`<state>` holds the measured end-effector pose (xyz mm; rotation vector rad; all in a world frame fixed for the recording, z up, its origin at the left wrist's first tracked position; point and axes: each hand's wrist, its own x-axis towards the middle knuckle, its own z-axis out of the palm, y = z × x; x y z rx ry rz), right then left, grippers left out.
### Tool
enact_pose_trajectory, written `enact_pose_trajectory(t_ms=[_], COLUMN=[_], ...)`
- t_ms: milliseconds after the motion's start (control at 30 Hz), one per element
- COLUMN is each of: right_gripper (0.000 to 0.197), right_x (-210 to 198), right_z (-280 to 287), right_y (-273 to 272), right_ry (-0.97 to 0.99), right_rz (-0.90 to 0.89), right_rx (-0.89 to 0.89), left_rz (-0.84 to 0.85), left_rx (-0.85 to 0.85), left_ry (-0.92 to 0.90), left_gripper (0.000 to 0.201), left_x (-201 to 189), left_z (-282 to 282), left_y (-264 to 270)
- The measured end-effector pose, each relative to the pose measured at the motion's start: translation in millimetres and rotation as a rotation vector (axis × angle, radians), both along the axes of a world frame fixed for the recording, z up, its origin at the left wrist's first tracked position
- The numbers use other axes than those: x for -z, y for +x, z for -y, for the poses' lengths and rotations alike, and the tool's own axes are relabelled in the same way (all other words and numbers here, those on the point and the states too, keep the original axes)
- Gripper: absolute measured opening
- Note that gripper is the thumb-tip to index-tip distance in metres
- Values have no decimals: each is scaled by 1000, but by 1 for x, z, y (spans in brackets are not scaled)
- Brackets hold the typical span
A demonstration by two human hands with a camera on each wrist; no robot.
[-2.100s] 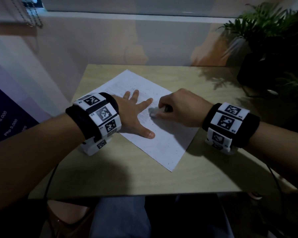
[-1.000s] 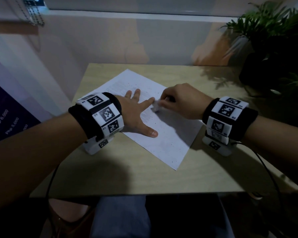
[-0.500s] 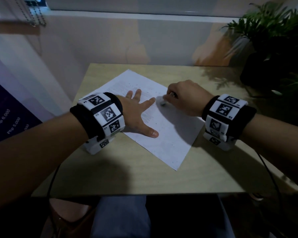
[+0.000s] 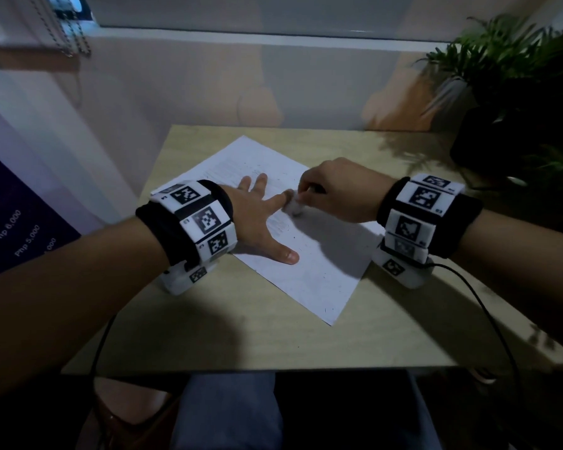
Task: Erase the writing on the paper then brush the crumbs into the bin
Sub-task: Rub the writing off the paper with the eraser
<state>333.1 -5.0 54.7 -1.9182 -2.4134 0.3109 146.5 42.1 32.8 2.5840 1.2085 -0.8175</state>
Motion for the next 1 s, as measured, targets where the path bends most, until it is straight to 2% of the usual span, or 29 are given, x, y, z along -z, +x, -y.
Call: enact_pose_trajectory(t_ms=[167,233,333,433,533,600,700,833,900,1000], right_gripper=[32,31,29,31,34,33,28,32,32,27], right_x=[-2,1,-2,-6,-3,-1,-4,-4,-1,1], right_z=[-15,-10,0,-7,-10,-4,4,-5,-1,18], right_y=[19,10,-2,12,15,5,1,20,13,-16], right_ry=[21,16,-20,-16,16,8,-42,7,30,52], right_rz=[79,101,19,25,100,104,18,63,129,156], right_rx=[149,120,-6,64,150,100,2,133,174,56], left_rz=[15,24,48,37,34,41,36,11,-8,-12], left_rx=[3,-3,-10,-17,-15,-9,-12,-3,6,14], left_ry=[25,25,30,38,44,56,50,39,30,13], left_gripper=[135,139,140,146,142,138,139,138,138,140], left_x=[3,3,5,6,6,6,6,4,3,2], left_z=[3,2,1,1,2,1,1,2,1,0], left_y=[-3,-3,-3,-2,-2,-3,-3,-3,-5,-6])
